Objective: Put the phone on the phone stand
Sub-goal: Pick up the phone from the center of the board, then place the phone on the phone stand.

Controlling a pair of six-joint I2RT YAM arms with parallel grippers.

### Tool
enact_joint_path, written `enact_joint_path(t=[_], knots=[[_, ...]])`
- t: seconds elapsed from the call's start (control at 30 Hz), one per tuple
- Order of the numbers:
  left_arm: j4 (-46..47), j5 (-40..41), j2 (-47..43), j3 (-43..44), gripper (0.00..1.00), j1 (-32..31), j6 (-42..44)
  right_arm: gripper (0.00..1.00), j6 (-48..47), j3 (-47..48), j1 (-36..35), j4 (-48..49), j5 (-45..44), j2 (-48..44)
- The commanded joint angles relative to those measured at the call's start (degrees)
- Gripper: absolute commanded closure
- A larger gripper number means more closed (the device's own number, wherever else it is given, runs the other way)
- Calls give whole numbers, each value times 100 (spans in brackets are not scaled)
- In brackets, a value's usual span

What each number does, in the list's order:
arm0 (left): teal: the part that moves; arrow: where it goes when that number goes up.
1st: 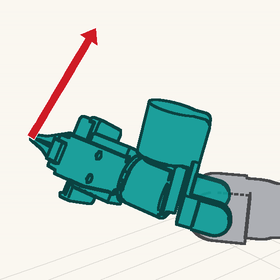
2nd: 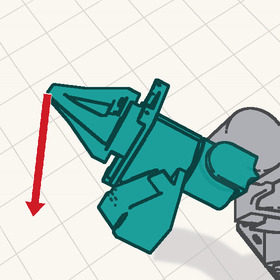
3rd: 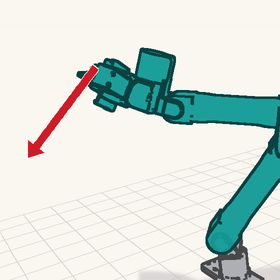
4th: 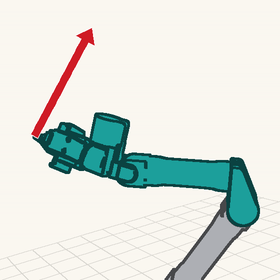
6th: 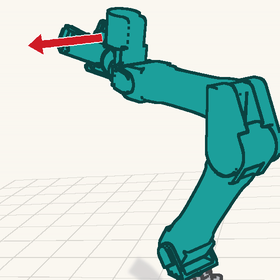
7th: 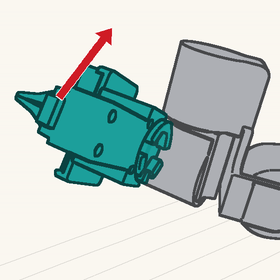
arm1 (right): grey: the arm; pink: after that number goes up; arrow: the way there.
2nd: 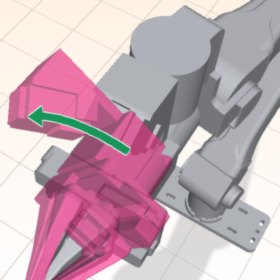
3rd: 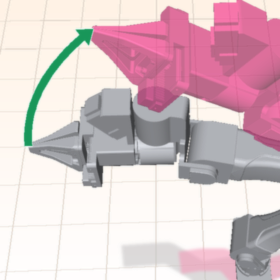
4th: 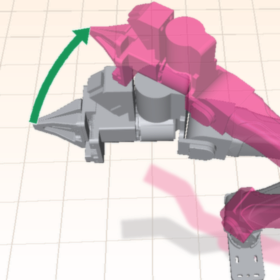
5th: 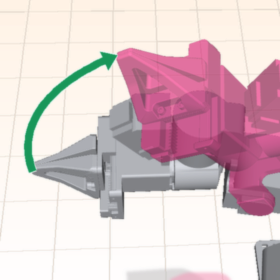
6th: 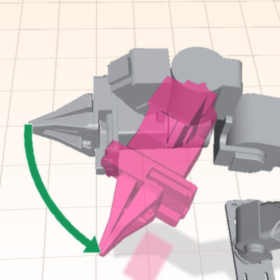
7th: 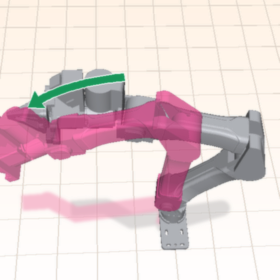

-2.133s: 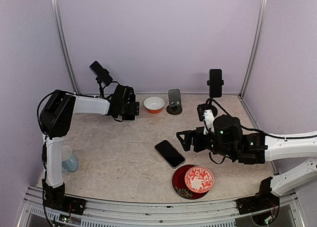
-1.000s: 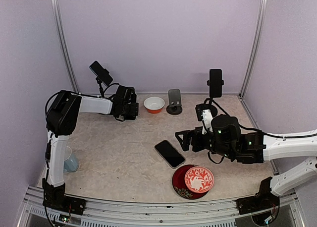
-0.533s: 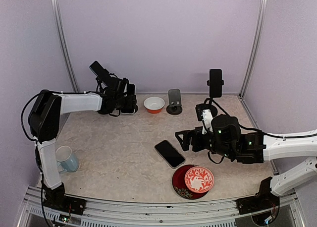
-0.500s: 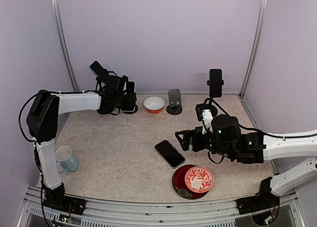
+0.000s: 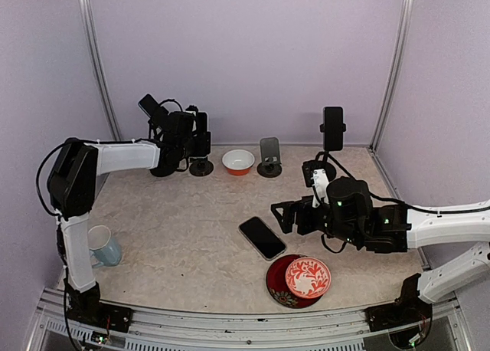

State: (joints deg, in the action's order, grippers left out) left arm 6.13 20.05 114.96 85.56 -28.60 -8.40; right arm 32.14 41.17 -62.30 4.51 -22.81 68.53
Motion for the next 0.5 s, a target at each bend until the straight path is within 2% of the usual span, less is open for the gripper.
enact_joint_path(t=[0.0,0.47], knots=[[997,216,102,236,36,28,310,0,-90,127,73,-5,-80,84],[2149,103,790,145,37,167,832,0,-181,187,203,28,15,267]])
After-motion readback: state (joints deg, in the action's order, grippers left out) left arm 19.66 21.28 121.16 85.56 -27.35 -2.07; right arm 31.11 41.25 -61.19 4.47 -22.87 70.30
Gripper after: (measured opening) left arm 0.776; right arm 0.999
